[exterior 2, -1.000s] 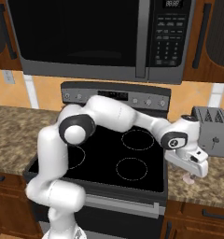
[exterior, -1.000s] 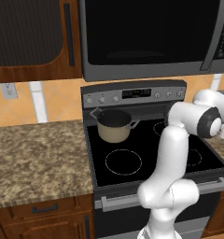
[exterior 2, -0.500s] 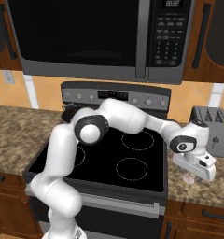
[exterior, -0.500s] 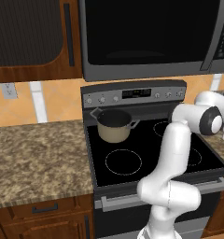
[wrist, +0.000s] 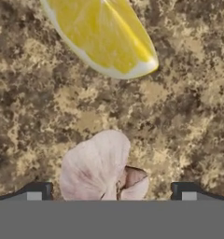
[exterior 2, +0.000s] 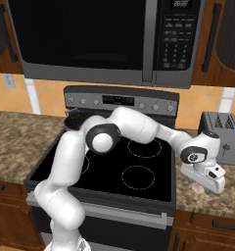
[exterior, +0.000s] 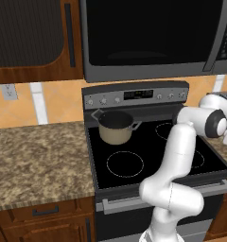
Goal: Put the garlic and lemon wedge in the pot. Retrieve the spatula and lightly stir the vegetables in the pot.
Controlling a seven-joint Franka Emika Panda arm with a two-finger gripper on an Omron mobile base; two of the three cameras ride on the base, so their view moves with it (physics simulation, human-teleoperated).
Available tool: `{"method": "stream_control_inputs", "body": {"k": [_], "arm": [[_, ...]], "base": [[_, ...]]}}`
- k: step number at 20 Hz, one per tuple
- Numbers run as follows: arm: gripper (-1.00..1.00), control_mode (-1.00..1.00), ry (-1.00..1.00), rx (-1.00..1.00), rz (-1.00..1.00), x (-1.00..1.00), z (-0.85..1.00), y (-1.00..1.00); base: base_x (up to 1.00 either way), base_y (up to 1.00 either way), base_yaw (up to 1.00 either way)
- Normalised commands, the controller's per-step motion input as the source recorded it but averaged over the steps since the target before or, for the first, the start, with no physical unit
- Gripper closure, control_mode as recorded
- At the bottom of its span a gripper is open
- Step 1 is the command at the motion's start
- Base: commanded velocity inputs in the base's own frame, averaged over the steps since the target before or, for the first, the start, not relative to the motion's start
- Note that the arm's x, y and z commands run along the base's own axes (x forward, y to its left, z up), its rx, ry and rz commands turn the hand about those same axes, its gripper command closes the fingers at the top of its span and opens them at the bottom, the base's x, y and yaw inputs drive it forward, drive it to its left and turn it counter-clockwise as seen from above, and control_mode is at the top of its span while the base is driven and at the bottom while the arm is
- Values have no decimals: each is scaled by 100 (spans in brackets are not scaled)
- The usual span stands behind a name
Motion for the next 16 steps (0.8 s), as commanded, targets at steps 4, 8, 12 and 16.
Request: {"method": "stream_control_inputs", "body": {"k": [4,8,12,16], "arm": [[-100,-100,-1,0,0,0,-30,3],[-100,-100,-1,0,0,0,-23,7],[-100,-100,0,0,0,0,-27,34],[-100,-100,0,1,1,4,-33,60]], "base": [[0,0,0],[0,0,0],[0,0,0],[0,0,0]]}}
